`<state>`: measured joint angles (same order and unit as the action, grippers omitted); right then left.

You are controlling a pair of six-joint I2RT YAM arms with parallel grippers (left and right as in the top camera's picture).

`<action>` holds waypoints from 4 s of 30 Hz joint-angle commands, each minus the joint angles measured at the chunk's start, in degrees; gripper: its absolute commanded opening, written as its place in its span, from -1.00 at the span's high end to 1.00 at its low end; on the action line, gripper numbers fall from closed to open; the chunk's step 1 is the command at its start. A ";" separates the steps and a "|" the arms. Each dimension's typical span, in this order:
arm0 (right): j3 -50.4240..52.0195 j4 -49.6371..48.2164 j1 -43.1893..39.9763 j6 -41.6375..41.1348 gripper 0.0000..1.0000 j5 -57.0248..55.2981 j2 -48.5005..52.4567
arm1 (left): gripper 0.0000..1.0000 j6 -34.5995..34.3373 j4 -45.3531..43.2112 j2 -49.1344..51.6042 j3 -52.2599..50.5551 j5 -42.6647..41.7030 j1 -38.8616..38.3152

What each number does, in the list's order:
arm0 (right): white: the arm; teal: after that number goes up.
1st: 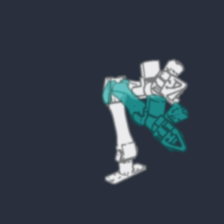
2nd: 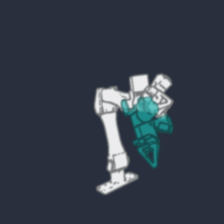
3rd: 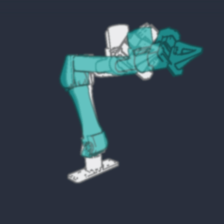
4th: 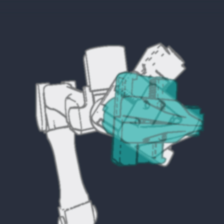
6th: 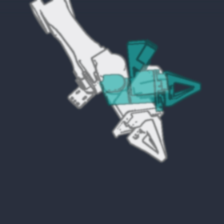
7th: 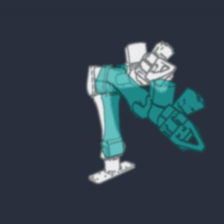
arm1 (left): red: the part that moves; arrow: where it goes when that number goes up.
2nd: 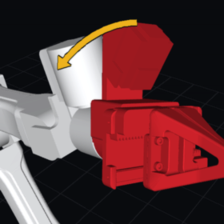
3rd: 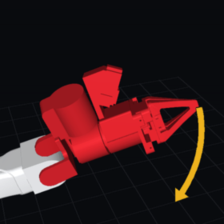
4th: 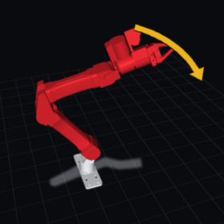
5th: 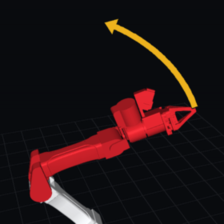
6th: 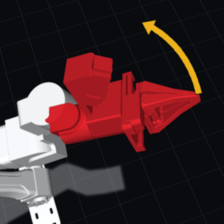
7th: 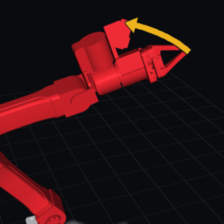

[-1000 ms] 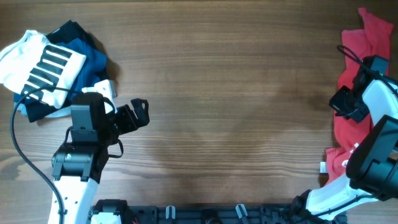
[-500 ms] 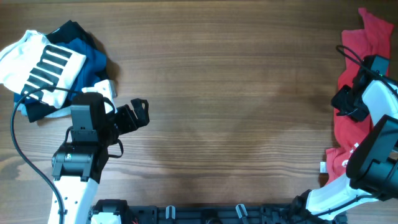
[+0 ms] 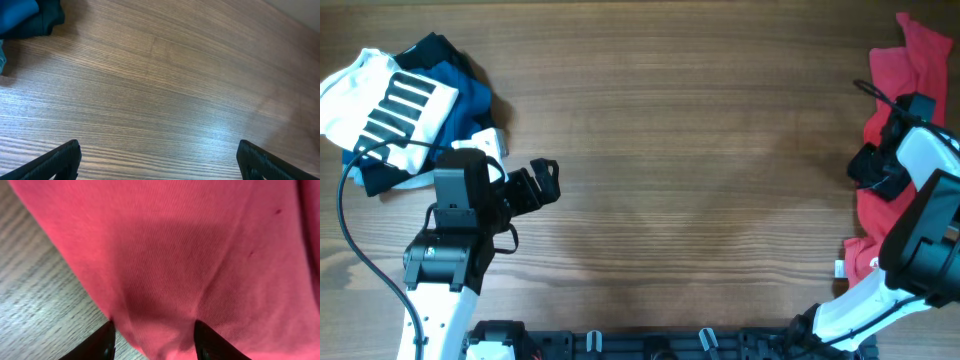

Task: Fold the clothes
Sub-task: 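Lift the red T-shirt with the right gripper and drag it toward center, then grasp the red T-shirt's left side with the left gripper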

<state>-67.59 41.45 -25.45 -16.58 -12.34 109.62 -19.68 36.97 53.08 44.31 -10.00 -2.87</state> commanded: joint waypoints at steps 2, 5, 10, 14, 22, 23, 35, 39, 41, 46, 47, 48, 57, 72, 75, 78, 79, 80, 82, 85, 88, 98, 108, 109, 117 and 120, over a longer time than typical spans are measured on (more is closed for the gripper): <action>0.87 -0.31 -0.13 0.09 -0.03 -1.40 1.55 | -1.00 -0.31 -0.04 0.20 0.96 -0.87 -0.24; 1.73 -0.98 -0.13 0.09 -0.04 -1.42 1.60 | -1.00 -0.31 -0.07 0.20 0.96 -0.87 -0.24; 5.90 -4.46 -0.13 0.07 0.31 -0.94 1.60 | -1.00 -0.31 -0.04 0.20 0.96 -0.87 -0.24; 6.10 -4.48 -0.13 0.09 0.91 -0.94 1.51 | -1.00 -0.31 -0.07 0.20 0.96 -0.87 -0.24; 1.95 0.02 0.00 -0.02 0.91 1.84 -2.84 | -1.00 -0.31 -0.07 0.20 0.96 -0.87 -0.24; 0.44 1.36 0.39 -0.04 0.91 2.89 -4.68 | -1.00 -0.31 -0.09 0.20 0.96 -0.87 -0.24; -9.77 0.00 23.82 0.66 0.91 19.78 -29.11 | -1.00 -0.31 -0.09 0.20 0.96 -0.87 -0.24; -10.91 -9.09 32.24 -4.26 0.91 19.69 -33.90 | -1.00 -0.31 -0.09 0.20 0.96 -0.87 -0.24; -10.91 -11.98 34.25 -7.32 0.91 18.56 -35.17 | -0.99 -0.31 -0.09 0.20 0.96 -0.87 -0.24; -10.78 -7.08 34.45 -11.89 0.91 16.22 -34.49 | -1.00 -0.31 -0.09 0.20 0.96 -0.87 -0.24; -10.78 -5.14 34.45 -11.89 0.91 15.91 -34.03 | -1.00 -0.31 -0.09 0.20 0.96 -0.87 -0.24; -10.75 -2.95 34.45 -11.91 0.91 14.91 -33.55 | -1.00 -0.31 -0.11 0.20 0.96 -0.87 -0.24; -10.71 10.91 34.42 -11.82 0.81 -4.61 -30.29 | -1.00 -1.22 -4.98 0.20 0.96 -2.95 -0.24; -10.71 15.17 32.11 -6.75 0.11 -1.11 -30.12 | -1.00 -7.43 -34.27 21.24 0.98 -10.38 -9.18; -10.71 16.79 32.11 -6.67 0.11 -1.14 -30.12 | -1.00 -12.63 -47.23 30.86 0.98 -10.36 -10.51; -10.71 17.81 32.11 -6.49 0.10 -1.11 -30.10 | -1.00 -15.69 -56.76 38.75 0.98 -10.34 -11.21; -10.71 17.99 32.11 -6.49 0.10 -1.11 -30.12 | -0.99 -16.02 -59.52 41.11 0.98 -10.36 -11.43; -10.71 18.21 32.11 -6.49 0.10 -1.11 -30.12 | -1.00 -16.24 -62.18 44.13 1.03 -10.14 -11.58; -10.71 18.32 32.11 -6.47 0.10 -1.11 -30.10 | -1.00 -17.07 -64.41 47.76 1.05 -9.66 -11.65; -10.71 18.58 32.11 -6.49 0.10 -1.11 -30.10 | -1.00 -17.16 -65.51 52.92 1.42 -9.44 -11.65; -10.71 18.60 32.11 -6.51 0.10 -1.11 -30.12 | -1.00 -17.22 -65.51 56.19 2.38 -9.44 -11.65; -10.71 18.60 32.11 -6.56 0.10 -1.11 -30.10 | -0.99 -16.55 -65.51 60.48 4.20 -5.77 -12.50; -10.71 18.71 32.11 -6.58 0.10 -1.09 -30.10 | -0.29 -11.80 -64.13 63.30 4.57 0.48 -17.77; -10.71 18.80 32.11 -6.58 0.10 -1.09 -30.12 | -0.19 -11.80 -63.73 63.30 4.57 1.73 -18.10; -10.71 18.88 32.11 -7.48 0.10 -1.07 -30.12 | 0.92 -11.78 -63.78 63.30 4.57 2.25 -17.55; -10.71 18.88 32.11 -7.54 0.10 -1.07 -30.12 | 0.92 -11.32 -63.78 63.28 4.57 2.40 -16.94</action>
<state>-78.13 60.23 6.79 -23.94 -13.96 79.20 -32.01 -27.11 115.13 49.41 -9.13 -20.69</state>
